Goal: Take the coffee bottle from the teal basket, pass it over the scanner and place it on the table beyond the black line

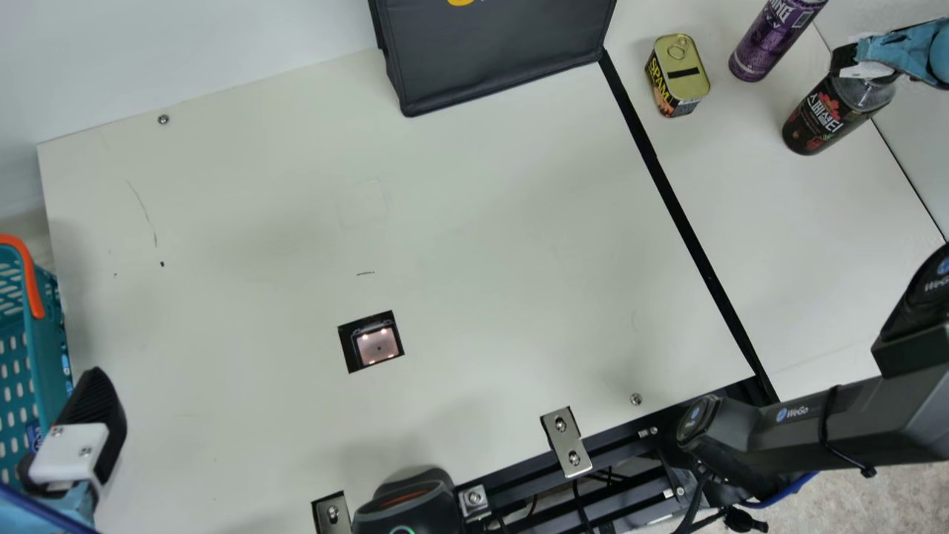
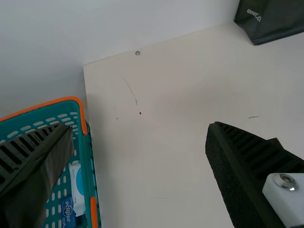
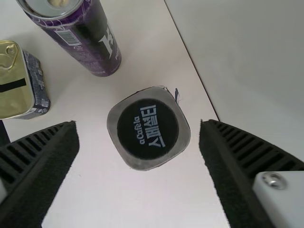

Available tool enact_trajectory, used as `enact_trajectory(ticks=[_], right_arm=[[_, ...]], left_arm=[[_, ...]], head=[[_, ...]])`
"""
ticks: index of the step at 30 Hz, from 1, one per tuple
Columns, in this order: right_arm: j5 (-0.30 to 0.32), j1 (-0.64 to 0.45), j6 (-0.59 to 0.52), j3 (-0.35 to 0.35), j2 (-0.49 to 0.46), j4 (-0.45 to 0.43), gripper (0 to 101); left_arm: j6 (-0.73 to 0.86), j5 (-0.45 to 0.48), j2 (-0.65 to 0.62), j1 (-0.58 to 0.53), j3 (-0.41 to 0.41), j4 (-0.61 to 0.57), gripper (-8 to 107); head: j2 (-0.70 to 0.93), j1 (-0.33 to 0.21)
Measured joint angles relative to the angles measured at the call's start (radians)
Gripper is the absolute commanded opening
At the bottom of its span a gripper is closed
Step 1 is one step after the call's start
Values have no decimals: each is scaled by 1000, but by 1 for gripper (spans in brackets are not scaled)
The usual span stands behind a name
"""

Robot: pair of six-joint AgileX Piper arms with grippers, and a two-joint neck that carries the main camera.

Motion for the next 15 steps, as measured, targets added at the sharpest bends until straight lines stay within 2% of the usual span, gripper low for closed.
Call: enact_trajectory(ticks=[9,15], right_arm=[[-18,44,51,77,-106,-15,95],[-23,99,100,143,-211,-37,95]], left_arm=[[0,0,0,0,0,0,90],[0,0,0,0,0,0,90]], head=[[0,0],[0,0]])
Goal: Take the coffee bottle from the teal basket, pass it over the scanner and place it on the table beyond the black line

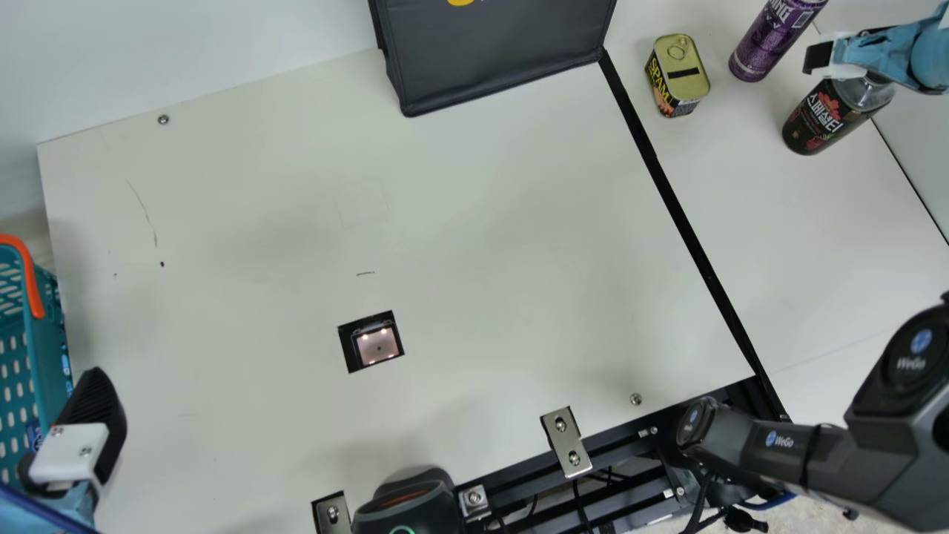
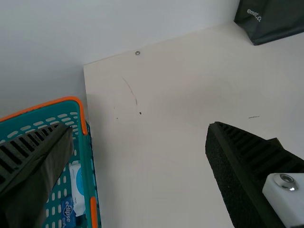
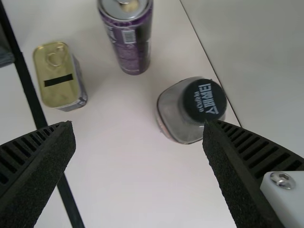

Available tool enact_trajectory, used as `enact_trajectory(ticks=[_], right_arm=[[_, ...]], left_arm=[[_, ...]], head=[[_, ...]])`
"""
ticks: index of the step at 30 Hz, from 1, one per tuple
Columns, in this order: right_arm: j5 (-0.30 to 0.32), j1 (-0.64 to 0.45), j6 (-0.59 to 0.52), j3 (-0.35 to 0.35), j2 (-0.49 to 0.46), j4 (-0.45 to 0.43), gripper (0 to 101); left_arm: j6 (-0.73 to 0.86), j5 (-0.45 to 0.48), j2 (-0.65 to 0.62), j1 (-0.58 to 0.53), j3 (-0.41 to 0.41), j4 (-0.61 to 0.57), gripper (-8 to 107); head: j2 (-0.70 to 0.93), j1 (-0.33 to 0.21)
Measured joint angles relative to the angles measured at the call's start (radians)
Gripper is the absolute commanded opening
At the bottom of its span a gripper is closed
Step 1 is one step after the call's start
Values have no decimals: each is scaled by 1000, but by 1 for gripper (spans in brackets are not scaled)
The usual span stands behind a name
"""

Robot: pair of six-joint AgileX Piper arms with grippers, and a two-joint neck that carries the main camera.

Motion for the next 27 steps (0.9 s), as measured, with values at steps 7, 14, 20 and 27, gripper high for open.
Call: enact_trajectory(ticks=[7,14,20,27], right_arm=[[1,86,77,72,-126,-33,95],[8,204,194,132,-253,-89,95],[26,285,281,152,-331,-126,95],[79,402,317,160,-420,-158,95]], left_arm=[[0,0,0,0,0,0,90],[0,0,0,0,0,0,90],[-35,34,14,12,-34,19,90],[-163,141,37,33,-151,70,90]], head=[[0,0],[0,0],[29,0],[183,0]])
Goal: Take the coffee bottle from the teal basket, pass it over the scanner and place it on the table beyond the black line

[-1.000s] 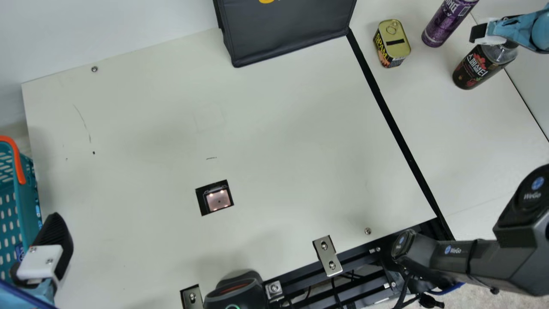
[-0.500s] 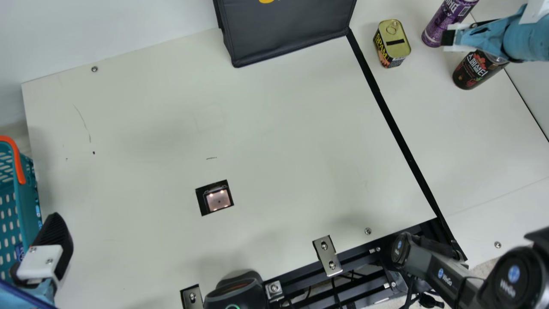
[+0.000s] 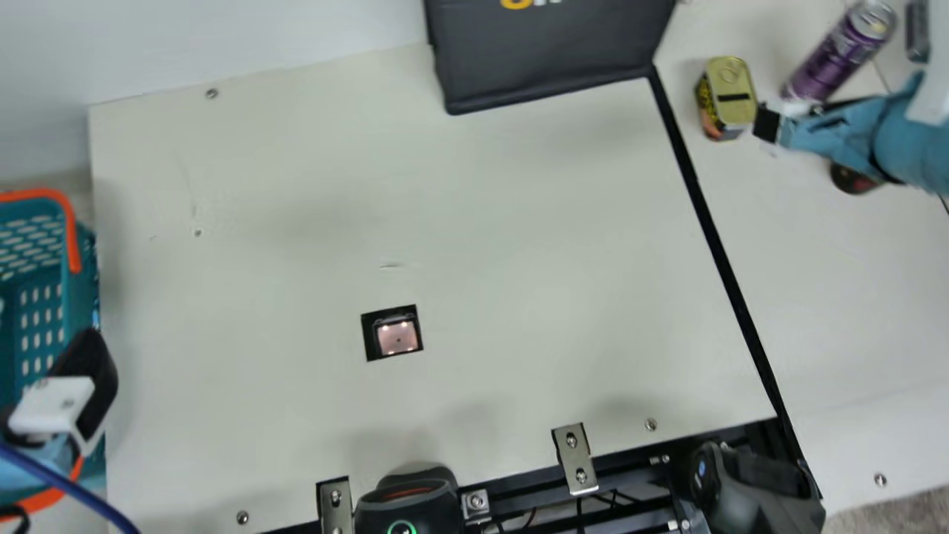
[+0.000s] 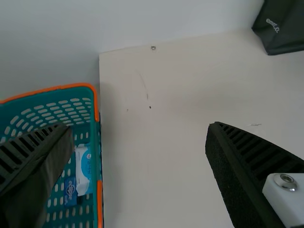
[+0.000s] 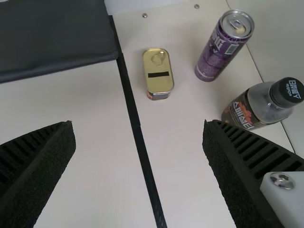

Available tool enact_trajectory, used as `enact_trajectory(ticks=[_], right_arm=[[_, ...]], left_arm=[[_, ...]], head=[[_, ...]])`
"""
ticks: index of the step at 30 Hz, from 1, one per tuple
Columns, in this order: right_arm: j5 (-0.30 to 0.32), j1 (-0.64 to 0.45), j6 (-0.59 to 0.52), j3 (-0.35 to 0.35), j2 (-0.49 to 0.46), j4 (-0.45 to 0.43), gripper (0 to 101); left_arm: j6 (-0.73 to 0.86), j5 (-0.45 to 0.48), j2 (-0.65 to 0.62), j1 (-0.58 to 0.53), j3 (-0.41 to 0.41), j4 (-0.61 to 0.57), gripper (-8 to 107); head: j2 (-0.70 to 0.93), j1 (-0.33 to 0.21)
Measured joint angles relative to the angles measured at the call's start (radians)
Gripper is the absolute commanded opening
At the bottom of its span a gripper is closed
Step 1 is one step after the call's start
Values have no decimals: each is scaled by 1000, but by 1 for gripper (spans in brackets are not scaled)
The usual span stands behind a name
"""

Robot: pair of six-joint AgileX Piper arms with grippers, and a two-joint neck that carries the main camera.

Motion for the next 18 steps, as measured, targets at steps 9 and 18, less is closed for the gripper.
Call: enact_trajectory(ticks=[9,18], right_arm=[[63,157,74,12,-125,-43,95],[117,314,150,23,-250,-80,95]], left_arm=[[-148,125,26,24,-129,51,90],[-148,127,26,24,-131,51,90]], head=[[160,0],[163,0]])
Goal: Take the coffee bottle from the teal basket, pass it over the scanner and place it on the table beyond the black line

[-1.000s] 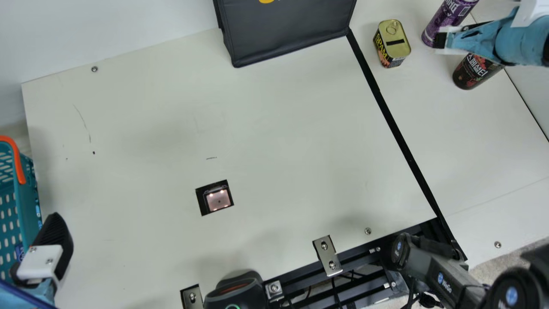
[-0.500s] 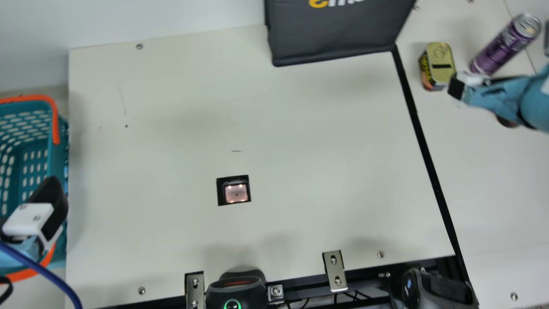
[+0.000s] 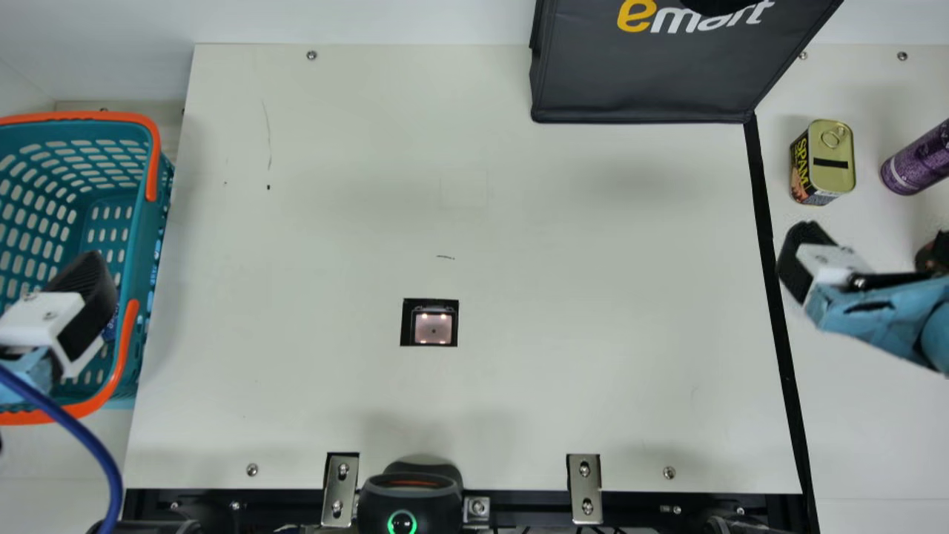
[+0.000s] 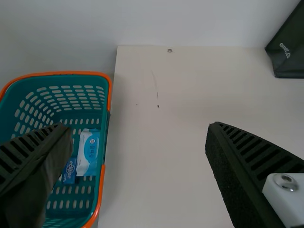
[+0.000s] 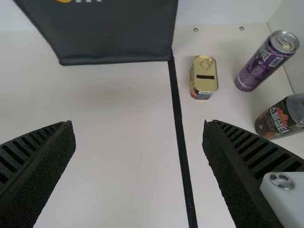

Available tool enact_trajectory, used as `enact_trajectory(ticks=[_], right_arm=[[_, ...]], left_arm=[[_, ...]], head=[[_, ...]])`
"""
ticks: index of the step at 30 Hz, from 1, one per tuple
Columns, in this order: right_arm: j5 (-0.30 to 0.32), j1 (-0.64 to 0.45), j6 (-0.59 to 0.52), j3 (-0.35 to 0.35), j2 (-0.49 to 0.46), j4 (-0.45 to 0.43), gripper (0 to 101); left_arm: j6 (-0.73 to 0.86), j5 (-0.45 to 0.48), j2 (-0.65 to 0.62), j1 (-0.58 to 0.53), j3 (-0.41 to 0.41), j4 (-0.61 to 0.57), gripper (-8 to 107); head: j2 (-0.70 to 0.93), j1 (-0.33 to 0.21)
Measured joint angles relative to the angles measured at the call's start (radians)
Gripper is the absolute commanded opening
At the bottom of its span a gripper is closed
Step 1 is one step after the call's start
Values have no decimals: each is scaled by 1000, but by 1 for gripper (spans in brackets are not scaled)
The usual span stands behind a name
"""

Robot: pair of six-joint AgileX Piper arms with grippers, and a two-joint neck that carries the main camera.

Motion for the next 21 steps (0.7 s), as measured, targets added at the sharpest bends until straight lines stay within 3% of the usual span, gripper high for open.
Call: enact_trajectory(ticks=[8,21], right_arm=[[50,129,58,8,-102,-30,95],[53,134,58,8,-104,-31,95]], left_arm=[[0,1,0,0,0,0,90],[0,-2,0,0,0,0,90]], head=[[0,0],[0,0]])
